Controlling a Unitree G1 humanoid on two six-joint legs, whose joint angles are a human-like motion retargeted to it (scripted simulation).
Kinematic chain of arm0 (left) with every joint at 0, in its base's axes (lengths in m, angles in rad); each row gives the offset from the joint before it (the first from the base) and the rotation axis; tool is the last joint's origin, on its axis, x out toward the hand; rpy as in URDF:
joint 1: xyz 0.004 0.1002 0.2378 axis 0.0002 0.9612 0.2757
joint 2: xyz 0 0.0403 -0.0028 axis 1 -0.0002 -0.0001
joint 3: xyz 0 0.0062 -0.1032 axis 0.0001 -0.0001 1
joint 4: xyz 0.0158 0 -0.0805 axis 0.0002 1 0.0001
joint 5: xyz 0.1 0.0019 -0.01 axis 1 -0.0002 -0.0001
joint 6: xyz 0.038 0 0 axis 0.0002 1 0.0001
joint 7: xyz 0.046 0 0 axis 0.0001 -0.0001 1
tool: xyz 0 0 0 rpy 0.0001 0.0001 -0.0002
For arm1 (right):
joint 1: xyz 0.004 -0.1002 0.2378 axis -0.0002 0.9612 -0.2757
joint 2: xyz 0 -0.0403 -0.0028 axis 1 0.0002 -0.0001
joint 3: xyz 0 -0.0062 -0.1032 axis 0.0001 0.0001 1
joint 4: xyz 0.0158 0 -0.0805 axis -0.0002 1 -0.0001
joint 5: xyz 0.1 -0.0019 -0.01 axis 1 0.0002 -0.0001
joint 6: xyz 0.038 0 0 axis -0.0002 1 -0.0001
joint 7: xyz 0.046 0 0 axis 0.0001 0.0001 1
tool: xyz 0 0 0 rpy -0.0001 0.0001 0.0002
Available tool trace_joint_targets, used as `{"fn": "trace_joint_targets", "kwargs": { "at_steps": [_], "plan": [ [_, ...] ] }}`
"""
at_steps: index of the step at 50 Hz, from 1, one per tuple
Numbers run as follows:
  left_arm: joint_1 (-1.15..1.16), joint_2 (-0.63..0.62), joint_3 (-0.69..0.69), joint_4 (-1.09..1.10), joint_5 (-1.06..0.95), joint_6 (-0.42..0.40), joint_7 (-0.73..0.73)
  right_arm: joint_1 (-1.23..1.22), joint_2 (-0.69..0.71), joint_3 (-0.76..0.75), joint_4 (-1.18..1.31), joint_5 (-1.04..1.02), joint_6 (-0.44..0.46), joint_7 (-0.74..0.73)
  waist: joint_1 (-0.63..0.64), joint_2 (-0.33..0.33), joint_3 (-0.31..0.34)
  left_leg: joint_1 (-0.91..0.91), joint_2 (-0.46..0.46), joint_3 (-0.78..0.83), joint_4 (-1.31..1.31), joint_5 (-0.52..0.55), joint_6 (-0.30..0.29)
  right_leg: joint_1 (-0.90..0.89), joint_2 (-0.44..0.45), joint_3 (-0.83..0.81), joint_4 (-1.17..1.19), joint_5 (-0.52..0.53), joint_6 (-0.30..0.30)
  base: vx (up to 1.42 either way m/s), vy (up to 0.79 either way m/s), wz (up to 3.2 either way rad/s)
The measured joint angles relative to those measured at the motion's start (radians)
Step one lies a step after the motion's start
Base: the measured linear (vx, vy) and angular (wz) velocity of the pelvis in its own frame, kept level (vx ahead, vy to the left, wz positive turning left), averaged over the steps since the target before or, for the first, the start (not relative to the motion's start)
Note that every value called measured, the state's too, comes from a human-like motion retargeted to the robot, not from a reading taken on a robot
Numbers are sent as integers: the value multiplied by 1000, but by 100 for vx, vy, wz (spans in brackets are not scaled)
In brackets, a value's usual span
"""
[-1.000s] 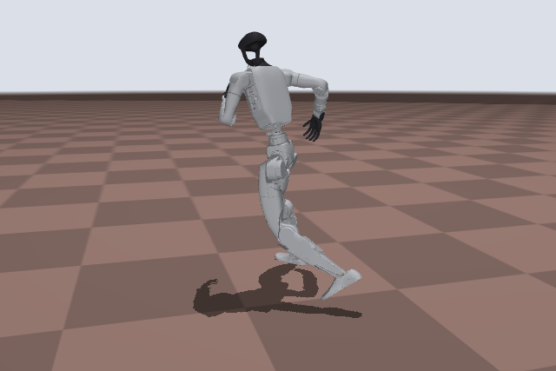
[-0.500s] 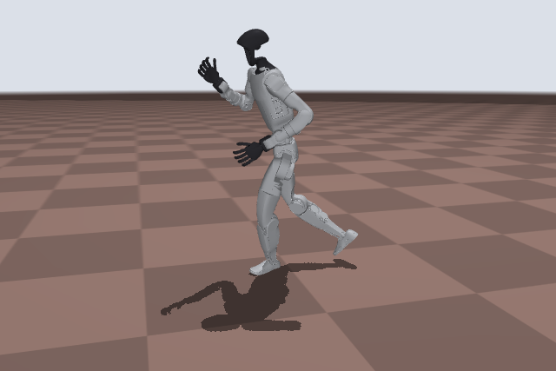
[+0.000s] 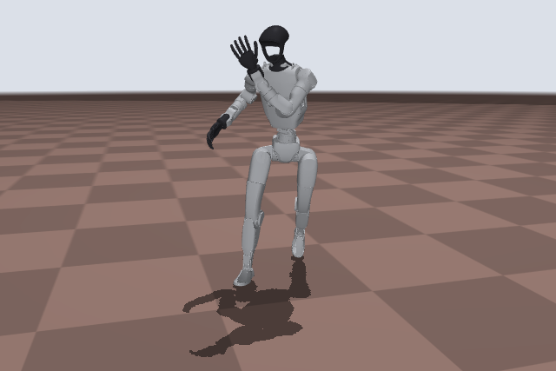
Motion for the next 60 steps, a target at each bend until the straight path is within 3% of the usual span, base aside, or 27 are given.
{"fn": "trace_joint_targets", "kwargs": {
  "at_steps": [3,5,7,10,13,15,17,20,22,25,28,32,35,38,43,45,47,50,53,57,60],
  "plan": [
    [173,36,-18,-1,-56,114,-189,-192,-71,112,71,-121,60,79,90,-11,4,-120,70,155,382,-47,163,12,-10,-22,206,-126,-66,80,-39,53],
    [373,123,-16,1,66,199,-277,-388,-151,237,116,-271,134,206,157,-15,6,-258,109,212,651,-106,262,8,-4,-11,314,-178,-91,74,-32,-3],
    [621,280,1,7,278,273,-308,-628,-181,365,107,-364,194,354,235,-54,6,-366,95,261,788,-219,348,40,0,28,300,-157,-70,75,-29,-47],
    [984,583,35,57,591,305,-317,-811,-199,419,4,-425,70,201,409,-147,-47,-501,61,374,828,-327,328,66,-39,95,325,-104,-50,89,-15,-64],
    [1199,867,85,160,793,275,-464,-917,-132,396,-71,-331,-29,-60,596,-278,-86,-607,-29,456,605,-350,334,153,-96,135,153,50,-12,90,-1,-52],
    [1337,1023,158,197,718,254,-503,-961,-66,376,-125,-208,-83,-198,723,-371,-89,-641,-62,515,383,-331,296,193,-134,175,90,148,15,98,6,-72],
    [1483,1128,285,204,492,263,-449,-995,-33,376,-189,-78,-126,-299,848,-446,-65,-644,-76,551,125,-328,248,233,-157,230,47,223,48,102,11,-96],
    [1711,1195,522,180,233,230,-312,-1009,-60,396,-297,79,-186,-343,988,-500,-9,-622,-72,553,-152,-313,176,330,-170,295,16,288,93,109,20,-64],
    [1835,1150,665,139,207,195,-263,-970,-81,411,-363,190,-207,-248,984,-502,19,-611,-74,530,-100,-274,178,411,-178,299,56,309,83,115,28,57],
    [1874,999,790,75,268,197,-245,-816,-61,413,-395,365,-185,-39,887,-490,45,-585,-91,479,196,-466,223,453,-177,319,306,310,72,119,28,136],
    [1667,801,793,78,307,222,-156,-568,-31,406,-301,327,-148,-5,776,-455,21,-557,-60,410,378,-585,238,304,-119,337,696,186,20,113,17,123],
    [1250,544,643,123,268,223,39,-295,11,403,-193,420,-125,3,614,-421,-8,-386,-66,316,184,-513,237,29,-69,327,921,33,-44,105,6,102],
    [1020,468,456,96,298,196,59,-138,-74,311,-245,585,-86,148,384,-305,-1,-258,-19,188,40,-362,205,-50,8,241,774,-23,-66,105,-5,214],
    [820,487,321,39,306,153,-85,-54,-201,201,-284,629,-62,260,149,-192,33,-165,47,100,-48,-176,144,-63,33,136,446,-8,-56,108,-22,221],
    [491,543,113,-41,239,87,-196,2,-313,122,-254,566,-74,247,-37,-128,63,13,91,60,-115,-14,58,-64,-31,-14,-18,-6,20,114,-42,123],
    [413,540,64,-73,228,55,-194,-10,-301,127,-232,533,-75,251,-30,-131,91,90,97,52,-75,7,74,-42,-46,-14,-14,45,29,117,-50,13],
    [446,542,89,-121,224,47,-207,-97,-249,189,-188,497,-71,250,17,-136,149,106,114,66,101,21,105,-11,-25,23,144,-26,-23,115,-50,-66],
    [699,550,205,-167,239,47,-209,-355,-164,364,-114,344,-94,168,104,-135,195,-16,111,72,501,-26,118,8,16,71,373,-199,-87,112,-41,-110],
    [1053,542,322,-147,287,66,-166,-634,-26,474,-121,126,-102,94,244,-158,146,-218,81,143,761,-186,187,43,27,133,392,-234,-81,109,-29,-119],
    [1429,610,446,-153,178,1,-186,-937,211,525,-144,14,-118,33,525,-279,55,-454,27,315,735,-331,288,116,-16,263,259,-115,-48,108,-14,-121],
    [1636,668,556,-178,99,24,-167,-1110,298,583,-182,-39,-103,-45,724,-353,25,-553,-27,411,457,-311,278,184,-69,332,143,52,-17,113,6,-109]
  ]
}}
